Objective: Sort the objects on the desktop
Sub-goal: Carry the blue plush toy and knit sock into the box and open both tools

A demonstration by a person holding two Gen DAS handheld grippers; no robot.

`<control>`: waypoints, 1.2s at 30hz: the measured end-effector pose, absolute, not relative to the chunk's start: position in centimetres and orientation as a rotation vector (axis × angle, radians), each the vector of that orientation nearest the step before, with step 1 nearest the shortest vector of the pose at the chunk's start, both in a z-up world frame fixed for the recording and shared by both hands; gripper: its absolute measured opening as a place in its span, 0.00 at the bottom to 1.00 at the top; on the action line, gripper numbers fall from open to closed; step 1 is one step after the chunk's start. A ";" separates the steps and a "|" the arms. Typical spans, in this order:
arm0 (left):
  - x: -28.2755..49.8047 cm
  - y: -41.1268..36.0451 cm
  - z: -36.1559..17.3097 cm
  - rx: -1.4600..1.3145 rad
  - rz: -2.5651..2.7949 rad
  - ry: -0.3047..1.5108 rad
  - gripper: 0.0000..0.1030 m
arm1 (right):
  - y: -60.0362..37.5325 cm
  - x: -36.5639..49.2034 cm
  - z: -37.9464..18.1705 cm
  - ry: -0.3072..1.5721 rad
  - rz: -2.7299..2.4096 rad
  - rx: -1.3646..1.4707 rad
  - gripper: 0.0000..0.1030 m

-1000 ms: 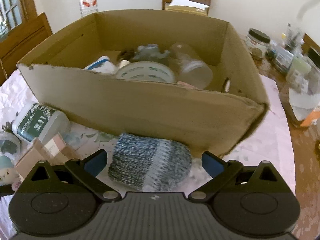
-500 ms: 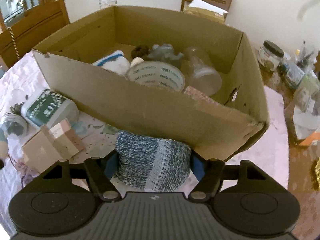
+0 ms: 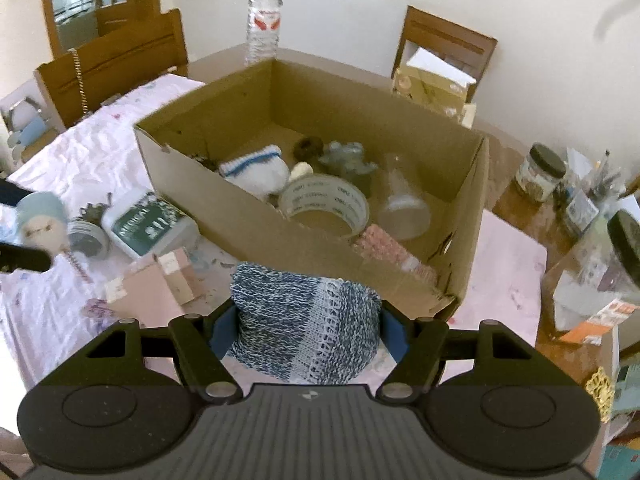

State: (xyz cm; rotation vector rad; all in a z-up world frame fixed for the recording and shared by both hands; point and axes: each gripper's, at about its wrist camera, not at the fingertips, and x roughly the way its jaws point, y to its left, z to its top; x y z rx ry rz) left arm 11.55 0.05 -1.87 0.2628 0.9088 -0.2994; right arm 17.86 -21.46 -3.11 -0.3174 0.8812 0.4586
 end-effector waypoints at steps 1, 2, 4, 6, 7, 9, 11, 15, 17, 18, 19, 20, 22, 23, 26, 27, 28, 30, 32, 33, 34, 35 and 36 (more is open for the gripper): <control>11.8 -0.1 -1.5 0.260 -0.305 0.902 0.46 | -21.5 17.7 -2.7 0.876 0.463 -0.322 0.73; 12.0 -0.3 -1.1 0.257 -0.313 0.893 0.46 | -21.6 17.6 -2.3 0.872 0.469 -0.325 0.73; 12.5 -0.6 -0.4 0.255 -0.323 0.874 0.46 | -21.7 17.6 -1.5 0.861 0.483 -0.333 0.73; 13.0 -1.0 0.4 0.258 -0.331 0.857 0.46 | -21.7 17.5 -0.7 0.847 0.492 -0.342 0.73; 13.3 -1.2 0.7 0.261 -0.332 0.846 0.46 | -21.8 17.5 -0.4 0.839 0.495 -0.343 0.73; 13.8 -1.4 1.3 0.267 -0.334 0.833 0.46 | -22.0 17.6 0.4 0.823 0.498 -0.347 0.74; 14.4 -1.6 1.8 0.271 -0.338 0.821 0.46 | -22.1 17.8 1.0 0.810 0.500 -0.345 0.73; 16.0 -2.1 2.4 0.286 -0.337 0.798 0.46 | -22.3 18.4 2.0 0.779 0.513 -0.358 0.74; 16.9 -2.3 2.6 0.288 -0.334 0.792 0.46 | -22.4 18.8 2.3 0.767 0.515 -0.366 0.74; 17.4 -2.3 2.6 0.291 -0.333 0.787 0.46 | -22.4 19.1 2.5 0.762 0.520 -0.369 0.74; 17.8 -2.5 2.7 0.295 -0.333 0.783 0.46 | -22.4 19.4 2.6 0.758 0.524 -0.372 0.73; 18.3 -2.5 2.7 0.298 -0.327 0.779 0.46 | -22.4 19.6 2.8 0.753 0.526 -0.375 0.73; 19.2 -2.6 2.9 0.300 -0.322 0.772 0.46 | -22.5 20.3 3.0 0.743 0.531 -0.378 0.73; 19.7 -2.5 3.0 0.300 -0.317 0.768 0.46 | -22.5 20.7 3.1 0.738 0.532 -0.378 0.73; 21.3 -2.4 3.0 0.300 -0.300 0.767 0.46 | -22.5 21.8 3.3 0.728 0.536 -0.382 0.74; 21.8 -2.3 3.0 0.301 -0.292 0.767 0.46 | -22.4 22.1 3.4 0.724 0.536 -0.384 0.74; 22.4 -2.1 3.0 0.300 -0.285 0.769 0.46 | -22.4 22.5 3.4 0.722 0.537 -0.385 0.73; 23.3 -1.9 2.9 0.296 -0.271 0.773 0.46 | -22.4 23.0 3.5 0.718 0.541 -0.382 0.74; 24.1 -1.8 2.7 0.300 -0.262 0.777 0.47 | -22.4 23.5 3.5 0.716 0.541 -0.381 0.74; 24.6 -1.8 2.6 0.305 -0.254 0.778 0.48 | -22.5 23.7 3.4 0.717 0.542 -0.379 0.74; 25.0 -1.7 2.5 0.310 -0.243 0.775 0.50 | -22.5 24.0 3.4 0.720 0.542 -0.376 0.74; 25.3 -1.6 2.4 0.313 -0.234 0.768 0.52 | -22.5 24.2 3.3 0.722 0.542 -0.373 0.74; 25.7 -1.5 2.2 0.316 -0.228 0.770 0.59 | -22.5 24.4 3.2 0.725 0.543 -0.371 0.74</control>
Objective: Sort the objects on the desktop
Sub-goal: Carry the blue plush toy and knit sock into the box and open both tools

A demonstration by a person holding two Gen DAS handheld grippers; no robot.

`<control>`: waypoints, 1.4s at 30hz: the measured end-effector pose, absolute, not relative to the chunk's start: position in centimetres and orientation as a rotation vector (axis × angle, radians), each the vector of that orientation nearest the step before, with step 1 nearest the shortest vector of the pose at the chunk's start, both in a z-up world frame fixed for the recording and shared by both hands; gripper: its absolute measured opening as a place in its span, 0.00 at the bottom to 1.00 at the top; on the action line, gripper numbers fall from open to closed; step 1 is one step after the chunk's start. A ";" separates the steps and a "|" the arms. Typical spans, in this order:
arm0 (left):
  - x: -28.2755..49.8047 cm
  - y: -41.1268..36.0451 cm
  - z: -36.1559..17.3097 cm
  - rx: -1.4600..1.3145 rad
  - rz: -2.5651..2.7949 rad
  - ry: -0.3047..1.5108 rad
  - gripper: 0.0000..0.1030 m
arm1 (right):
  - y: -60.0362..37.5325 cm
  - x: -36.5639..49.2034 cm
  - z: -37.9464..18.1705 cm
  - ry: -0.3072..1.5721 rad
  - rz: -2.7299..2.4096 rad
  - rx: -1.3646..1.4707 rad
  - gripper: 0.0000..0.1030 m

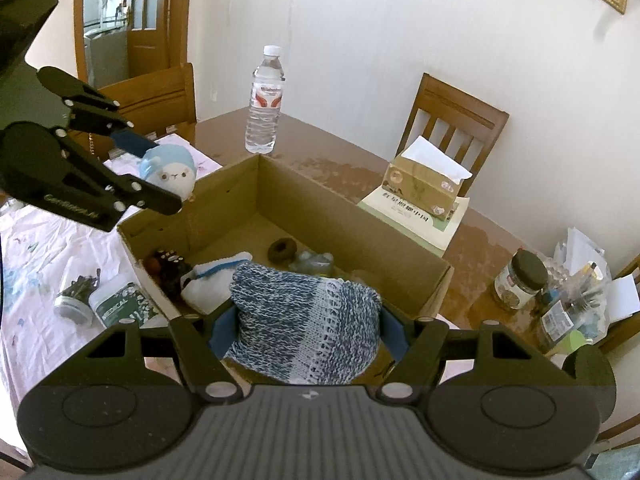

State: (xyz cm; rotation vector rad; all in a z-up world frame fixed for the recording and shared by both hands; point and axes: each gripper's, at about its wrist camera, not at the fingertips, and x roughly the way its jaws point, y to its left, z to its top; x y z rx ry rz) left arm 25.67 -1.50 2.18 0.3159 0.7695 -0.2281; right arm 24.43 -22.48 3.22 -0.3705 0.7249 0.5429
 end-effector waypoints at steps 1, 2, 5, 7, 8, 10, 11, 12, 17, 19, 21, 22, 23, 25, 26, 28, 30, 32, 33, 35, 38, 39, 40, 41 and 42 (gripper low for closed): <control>26.0 -1.4 2.0 0.317 -0.221 0.776 0.65 | -22.5 24.6 3.2 0.728 0.544 -0.369 0.74; 26.4 -1.2 1.7 0.319 -0.212 0.782 0.67 | -22.4 24.8 3.1 0.730 0.545 -0.368 0.74; 26.8 -0.8 1.2 0.318 -0.195 0.806 0.70 | -22.2 25.3 3.1 0.734 0.549 -0.371 0.74; 26.7 -0.5 1.0 0.305 -0.188 0.817 0.75 | -22.1 25.6 3.0 0.737 0.553 -0.373 0.74; 26.5 -0.4 1.0 0.297 -0.191 0.823 0.77 | -22.0 25.7 3.0 0.738 0.555 -0.375 0.74; 26.0 -0.2 0.9 0.288 -0.197 0.828 0.81 | -21.7 26.0 2.9 0.740 0.563 -0.380 0.74; 25.7 -0.1 1.0 0.286 -0.201 0.830 0.81 | -21.6 26.2 2.9 0.740 0.567 -0.382 0.74; 25.3 0.0 1.0 0.284 -0.203 0.833 0.81 | -21.4 26.3 2.9 0.740 0.570 -0.384 0.74; 23.7 0.5 1.2 0.274 -0.189 0.850 0.83 | -20.5 27.2 2.8 0.746 0.601 -0.387 0.74; 22.9 0.9 1.4 0.257 -0.187 0.856 0.83 | -19.9 27.6 2.8 0.747 0.617 -0.396 0.74; 22.3 1.1 1.4 0.242 -0.186 0.864 0.84 | -19.3 28.1 2.8 0.743 0.634 -0.408 0.74; 21.8 1.3 1.5 0.235 -0.183 0.865 0.84 | -19.0 28.3 2.8 0.742 0.643 -0.410 0.74; 21.5 1.5 1.5 0.230 -0.179 0.865 0.85 | -18.7 28.6 2.8 0.742 0.653 -0.412 0.74; 20.6 1.7 1.6 0.221 -0.166 0.865 0.87 | -17.8 29.3 2.8 0.740 0.671 -0.424 0.74; 20.2 1.8 1.6 0.216 -0.161 0.865 0.87 | -17.3 29.6 2.8 0.738 0.680 -0.432 0.74; 19.4 2.1 1.6 0.202 -0.144 0.868 0.87 | -16.5 30.2 2.8 0.734 0.697 -0.443 0.74; 18.6 2.3 1.6 0.194 -0.124 0.873 0.87 | -15.6 30.6 2.7 0.731 0.719 -0.454 0.74; 17.9 2.6 1.5 0.184 -0.103 0.880 0.88 | -14.5 31.0 2.6 0.725 0.741 -0.467 0.74; 17.5 2.8 1.5 0.181 -0.091 0.882 0.88 | -14.0 31.1 2.5 0.723 0.749 -0.471 0.74; 16.7 3.2 1.3 0.174 -0.063 0.888 0.88 | -13.0 31.4 2.4 0.715 0.767 -0.481 0.74; 15.3 3.8 1.0 0.158 -0.020 0.898 0.88 | -11.9 31.8 2.2 0.705 0.783 -0.485 0.80; 14.9 4.0 0.9 0.150 -0.011 0.904 0.88 | -11.6 31.9 2.2 0.700 0.786 -0.484 0.82; 14.6 4.2 0.7 0.141 -0.002 0.910 0.88 | -11.4 32.0 2.1 0.696 0.789 -0.485 0.85; 14.2 4.4 0.5 0.133 0.005 0.917 0.88 | -11.2 32.0 2.1 0.693 0.793 -0.485 0.85; 13.9 4.5 0.3 0.126 0.013 0.923 0.88 | -11.2 32.0 2.1 0.692 0.797 -0.485 0.86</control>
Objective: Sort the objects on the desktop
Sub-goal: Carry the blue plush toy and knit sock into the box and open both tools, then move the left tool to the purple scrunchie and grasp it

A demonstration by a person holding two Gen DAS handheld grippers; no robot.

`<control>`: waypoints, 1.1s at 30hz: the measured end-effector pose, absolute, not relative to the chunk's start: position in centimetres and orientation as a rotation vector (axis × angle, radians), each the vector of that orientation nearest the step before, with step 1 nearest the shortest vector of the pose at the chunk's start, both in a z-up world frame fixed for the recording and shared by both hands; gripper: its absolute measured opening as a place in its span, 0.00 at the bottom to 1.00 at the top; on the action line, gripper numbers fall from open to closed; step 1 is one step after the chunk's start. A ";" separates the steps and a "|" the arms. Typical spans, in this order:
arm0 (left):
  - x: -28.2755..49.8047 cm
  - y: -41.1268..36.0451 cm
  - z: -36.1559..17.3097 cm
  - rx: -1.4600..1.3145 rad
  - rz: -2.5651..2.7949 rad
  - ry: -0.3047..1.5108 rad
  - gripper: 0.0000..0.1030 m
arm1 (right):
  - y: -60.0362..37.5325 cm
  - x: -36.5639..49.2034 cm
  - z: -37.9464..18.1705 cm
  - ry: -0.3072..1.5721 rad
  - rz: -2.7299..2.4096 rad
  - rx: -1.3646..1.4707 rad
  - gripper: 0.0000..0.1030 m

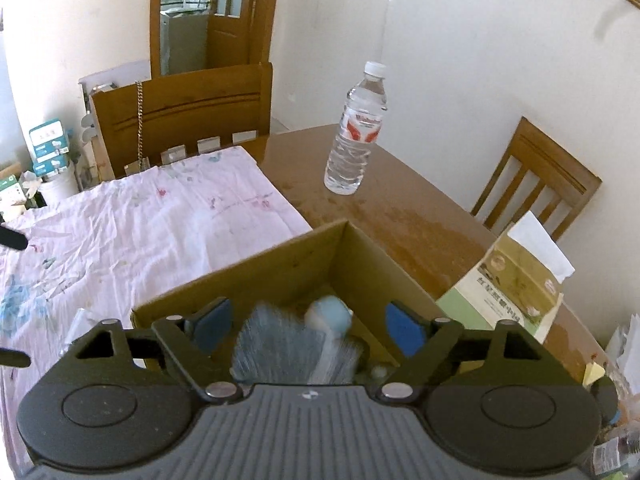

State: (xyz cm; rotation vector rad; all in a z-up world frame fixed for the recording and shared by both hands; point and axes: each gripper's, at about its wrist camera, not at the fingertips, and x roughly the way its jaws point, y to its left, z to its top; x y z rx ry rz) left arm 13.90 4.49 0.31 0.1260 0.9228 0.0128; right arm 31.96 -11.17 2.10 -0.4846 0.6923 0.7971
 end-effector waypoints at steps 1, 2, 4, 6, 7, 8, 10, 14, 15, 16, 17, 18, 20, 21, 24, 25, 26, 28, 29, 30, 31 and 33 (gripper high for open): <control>13.7 4.6 0.1 0.119 0.021 0.930 0.88 | -11.1 31.9 2.1 0.692 0.801 -0.487 0.86; 13.5 4.7 -0.1 0.112 0.027 0.937 0.88 | -11.0 31.9 2.1 0.691 0.805 -0.490 0.86; 13.1 4.9 -0.4 0.099 0.037 0.950 0.88 | -11.0 31.7 2.2 0.687 0.809 -0.491 0.86; 12.9 5.0 -0.7 0.092 0.042 0.960 0.88 | -11.2 31.5 2.2 0.684 0.815 -0.486 0.86; 12.8 4.9 -0.9 0.090 0.043 0.961 0.88 | -11.3 31.4 2.3 0.682 0.817 -0.483 0.86; 12.7 4.9 -0.9 0.088 0.043 0.962 0.88 | -11.4 31.2 2.3 0.680 0.821 -0.482 0.86; 12.6 4.7 -1.0 0.081 0.038 0.962 0.88 | -11.8 30.6 2.5 0.670 0.826 -0.480 0.86; 12.3 3.9 -1.3 0.072 0.018 0.952 0.88 | -12.7 29.5 3.1 0.651 0.836 -0.468 0.89; 12.1 3.6 -1.4 0.071 0.014 0.952 0.89 | -12.9 29.1 3.1 0.647 0.836 -0.464 0.90; 12.0 3.3 -1.6 0.071 0.008 0.951 0.89 | -13.1 28.8 3.2 0.643 0.836 -0.461 0.90; 12.0 3.0 -1.8 0.075 -0.001 0.951 0.89 | -13.4 28.4 3.3 0.641 0.839 -0.457 0.90; 11.9 2.6 -2.0 0.081 -0.009 0.954 0.89 | -13.6 28.1 3.3 0.641 0.842 -0.454 0.90; 11.7 1.8 -2.4 0.103 -0.020 0.957 0.89 | -14.0 27.4 3.3 0.641 0.843 -0.454 0.91; 11.7 1.5 -2.6 0.113 -0.026 0.958 0.89 | -14.3 26.9 3.3 0.641 0.842 -0.454 0.91; 11.2 0.4 -3.1 0.137 -0.052 0.952 0.89 | -15.0 25.5 3.4 0.638 0.841 -0.453 0.91; 11.1 0.1 -3.3 0.142 -0.062 0.951 0.89 | -15.2 25.1 3.4 0.636 0.841 -0.452 0.91; 11.0 -0.2 -3.5 0.144 -0.072 0.953 0.89 | -15.5 24.6 3.4 0.632 0.840 -0.452 0.91; 10.8 -0.9 -4.0 0.145 -0.093 0.957 0.89 | -16.0 23.6 3.4 0.627 0.837 -0.450 0.93; 10.7 -1.1 -4.3 0.146 -0.102 0.960 0.89 | -16.2 23.3 3.4 0.624 0.835 -0.448 0.93; 10.5 -1.4 -4.5 0.147 -0.110 0.962 0.89 | -16.4 22.9 3.3 0.623 0.834 -0.446 0.94; 10.4 -1.7 -4.8 0.146 -0.116 0.964 0.89 | -16.6 22.4 3.2 0.623 0.831 -0.445 0.94; 10.2 -2.1 -5.3 0.134 -0.130 0.971 0.89 | -17.0 21.7 2.9 0.632 0.821 -0.443 0.94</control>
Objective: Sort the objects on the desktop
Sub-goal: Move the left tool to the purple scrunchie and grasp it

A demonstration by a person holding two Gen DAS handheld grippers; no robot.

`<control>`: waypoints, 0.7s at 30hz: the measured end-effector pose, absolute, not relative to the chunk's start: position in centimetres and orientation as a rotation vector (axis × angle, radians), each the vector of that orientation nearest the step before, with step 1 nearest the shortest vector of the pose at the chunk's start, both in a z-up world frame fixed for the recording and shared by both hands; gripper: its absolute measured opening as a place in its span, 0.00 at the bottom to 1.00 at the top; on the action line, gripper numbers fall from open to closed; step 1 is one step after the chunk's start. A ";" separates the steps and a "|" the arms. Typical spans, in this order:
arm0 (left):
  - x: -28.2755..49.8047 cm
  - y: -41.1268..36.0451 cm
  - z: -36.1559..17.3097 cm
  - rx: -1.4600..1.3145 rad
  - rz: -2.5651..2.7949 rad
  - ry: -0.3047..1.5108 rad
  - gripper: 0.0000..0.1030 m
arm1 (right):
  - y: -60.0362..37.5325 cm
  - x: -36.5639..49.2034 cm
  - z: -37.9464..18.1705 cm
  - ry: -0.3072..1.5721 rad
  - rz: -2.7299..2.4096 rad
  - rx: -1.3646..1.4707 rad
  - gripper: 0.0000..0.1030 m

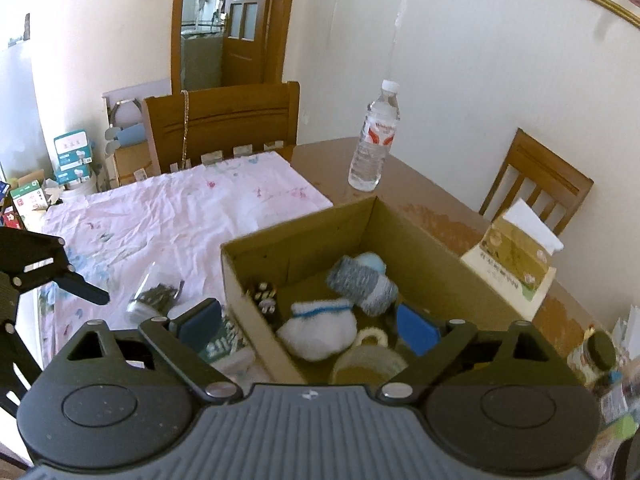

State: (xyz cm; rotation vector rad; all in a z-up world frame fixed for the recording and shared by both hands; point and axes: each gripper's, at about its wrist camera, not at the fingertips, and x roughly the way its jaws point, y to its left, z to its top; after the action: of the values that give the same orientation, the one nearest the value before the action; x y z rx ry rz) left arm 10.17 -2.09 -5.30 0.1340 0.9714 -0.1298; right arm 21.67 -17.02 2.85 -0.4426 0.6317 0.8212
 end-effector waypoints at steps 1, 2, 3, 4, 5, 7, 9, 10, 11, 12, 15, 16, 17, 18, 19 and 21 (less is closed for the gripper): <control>10.0 -2.4 -5.6 0.125 -0.139 0.975 0.89 | -17.3 21.2 2.6 0.639 0.815 -0.443 0.94; 9.9 -2.6 -5.9 0.118 -0.144 0.977 0.89 | -17.5 20.8 2.4 0.643 0.810 -0.443 0.94; 9.8 -2.8 -6.1 0.113 -0.147 0.978 0.89 | -17.7 20.4 2.1 0.648 0.802 -0.445 0.94; 9.7 -3.1 -6.4 0.111 -0.150 0.980 0.89 | -17.9 20.0 1.9 0.651 0.796 -0.447 0.94; 9.6 -3.3 -6.7 0.110 -0.150 0.981 0.89 | -18.0 19.6 1.6 0.654 0.793 -0.449 0.94; 9.4 -3.7 -7.2 0.107 -0.143 0.983 0.89 | -18.4 18.6 1.1 0.659 0.780 -0.455 0.94; 9.3 -3.9 -7.7 0.100 -0.131 0.985 0.89 | -18.6 18.0 0.7 0.663 0.770 -0.457 0.94; 9.2 -4.0 -7.8 0.093 -0.130 0.986 0.88 | -18.7 17.7 0.4 0.668 0.762 -0.454 0.94; 9.2 -4.0 -8.0 0.085 -0.129 0.987 0.88 | -18.8 17.5 0.2 0.675 0.756 -0.449 0.94; 9.2 -4.1 -8.2 0.076 -0.127 0.990 0.88 | -19.0 17.2 -0.2 0.686 0.748 -0.439 0.94; 9.0 -4.6 -8.6 0.074 -0.114 0.988 0.86 | -19.5 16.7 -0.9 0.709 0.712 -0.414 0.94; 9.0 -4.7 -8.7 0.073 -0.110 0.988 0.86 | -19.6 16.5 -1.2 0.712 0.700 -0.411 0.95; 8.9 -4.9 -8.8 0.068 -0.108 0.988 0.84 | -19.8 16.3 -1.5 0.716 0.687 -0.408 0.95; 8.9 -5.0 -8.8 0.058 -0.111 0.988 0.80 | -20.0 16.0 -1.8 0.720 0.678 -0.406 0.95; 8.9 -5.2 -8.9 0.049 -0.113 0.990 0.76 | -20.1 15.8 -2.0 0.720 0.672 -0.407 0.95; 8.8 -5.6 -9.1 0.041 -0.096 0.989 0.73 | -20.5 15.3 -2.5 0.714 0.667 -0.417 0.95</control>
State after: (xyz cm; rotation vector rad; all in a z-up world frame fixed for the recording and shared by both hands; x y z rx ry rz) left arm 8.80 -5.63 -9.10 0.0407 0.9887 -0.0959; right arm 15.33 -20.50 -2.52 -0.4173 0.7140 0.6670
